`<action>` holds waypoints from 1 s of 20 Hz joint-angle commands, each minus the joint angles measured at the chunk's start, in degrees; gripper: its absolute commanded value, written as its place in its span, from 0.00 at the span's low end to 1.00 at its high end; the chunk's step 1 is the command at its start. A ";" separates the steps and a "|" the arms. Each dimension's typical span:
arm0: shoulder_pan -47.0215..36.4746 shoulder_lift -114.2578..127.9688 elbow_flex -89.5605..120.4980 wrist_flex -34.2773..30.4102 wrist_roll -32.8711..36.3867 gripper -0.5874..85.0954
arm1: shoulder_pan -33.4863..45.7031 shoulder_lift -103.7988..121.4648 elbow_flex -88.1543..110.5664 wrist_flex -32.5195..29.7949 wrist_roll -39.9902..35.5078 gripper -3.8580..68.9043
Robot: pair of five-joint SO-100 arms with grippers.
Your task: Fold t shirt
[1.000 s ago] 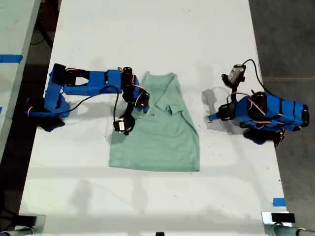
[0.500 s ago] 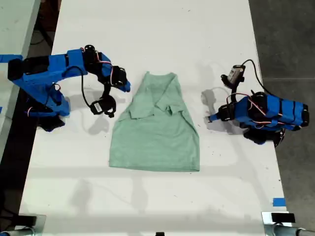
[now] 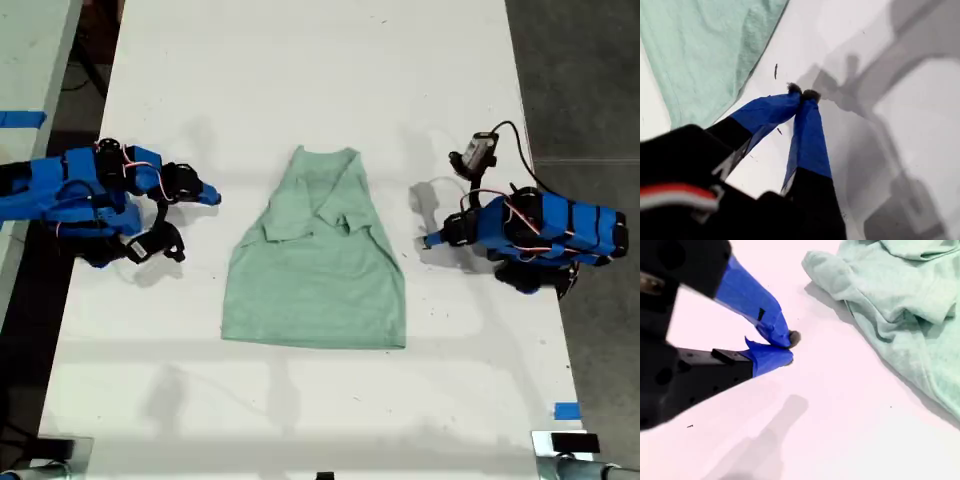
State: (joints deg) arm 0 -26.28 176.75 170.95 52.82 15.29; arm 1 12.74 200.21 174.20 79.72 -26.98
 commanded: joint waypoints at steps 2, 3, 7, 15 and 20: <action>-0.70 29.36 7.91 9.67 -1.32 0.00 | 0.53 0.26 2.29 -0.09 -0.53 0.06; 0.00 28.21 10.20 7.73 -1.76 0.00 | 0.53 0.26 2.29 -0.09 -0.44 0.06; 4.22 29.09 17.40 -0.35 -3.34 0.01 | 0.53 0.26 2.29 -0.09 -0.35 0.06; 6.59 29.18 17.49 1.76 -9.76 0.05 | 0.26 0.26 2.29 -0.09 -0.44 0.06; 2.46 29.18 17.49 4.83 -6.94 0.06 | 0.18 0.26 2.29 -0.09 -0.26 0.07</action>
State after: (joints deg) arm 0 -22.06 205.49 186.24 57.57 6.77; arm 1 12.74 200.21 174.20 79.72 -26.98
